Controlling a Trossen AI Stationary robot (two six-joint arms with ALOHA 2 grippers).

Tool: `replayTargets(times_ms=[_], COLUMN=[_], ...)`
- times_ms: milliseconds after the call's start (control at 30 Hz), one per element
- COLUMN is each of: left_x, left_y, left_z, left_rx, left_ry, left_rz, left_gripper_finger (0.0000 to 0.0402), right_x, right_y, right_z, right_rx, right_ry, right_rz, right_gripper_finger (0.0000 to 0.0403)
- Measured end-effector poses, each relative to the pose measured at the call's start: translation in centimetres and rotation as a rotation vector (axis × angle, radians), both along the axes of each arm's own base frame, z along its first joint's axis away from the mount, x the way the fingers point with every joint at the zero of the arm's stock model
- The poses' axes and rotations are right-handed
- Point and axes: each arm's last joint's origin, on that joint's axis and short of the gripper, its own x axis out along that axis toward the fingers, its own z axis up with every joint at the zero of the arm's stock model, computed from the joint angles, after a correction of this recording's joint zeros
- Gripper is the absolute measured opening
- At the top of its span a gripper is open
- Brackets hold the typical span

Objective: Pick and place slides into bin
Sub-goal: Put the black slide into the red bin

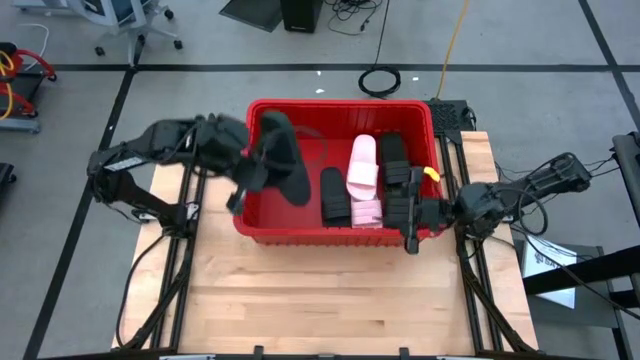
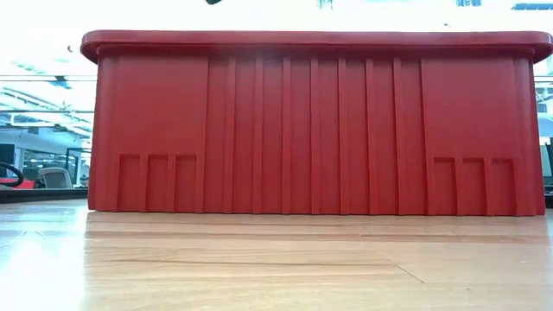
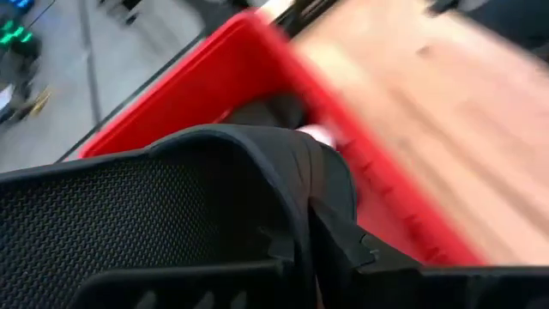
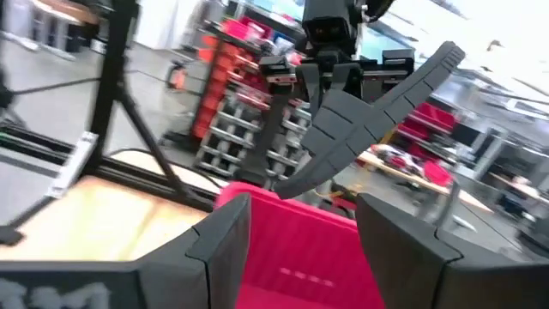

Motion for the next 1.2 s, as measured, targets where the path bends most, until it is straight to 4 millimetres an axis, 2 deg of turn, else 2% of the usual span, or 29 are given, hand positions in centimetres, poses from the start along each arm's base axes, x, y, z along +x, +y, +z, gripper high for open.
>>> replayTargets(times_ms=[267,467,633,900,1033,1200], left_x=[0.0,0.1,1.5,4.5,5.6,6.6], left_y=[6.3,10.0,12.7,17.1,18.9,20.7], left_z=[-0.5,-1.3,-2.9,-6.7,-8.5,-9.8], left_rx=[0.052,0.052,0.009,-0.052,-0.156,-0.276], left_ry=[0.010,0.034,0.058,0.114,0.115,0.142], left_rz=[0.201,0.288,0.276,0.302,0.278,0.288], left_gripper_finger=[0.0004,0.0024,0.0021,0.0004,0.0024,0.0049], right_x=[0.1,0.4,0.5,0.3,0.1,-0.1], right_y=[-3.4,-5.5,-7.1,-9.6,-10.5,-11.3], right_z=[-0.2,-0.7,-0.9,-1.2,-1.4,-1.6], right_rx=[-0.012,-0.018,-0.006,0.027,0.034,0.049], right_ry=[0.048,0.091,0.113,0.139,0.156,0.182], right_rz=[-0.157,-0.246,-0.205,-0.208,-0.227,-0.205], right_gripper_finger=[0.0201,0.0201,0.0201,0.0201,0.0201,0.0201])
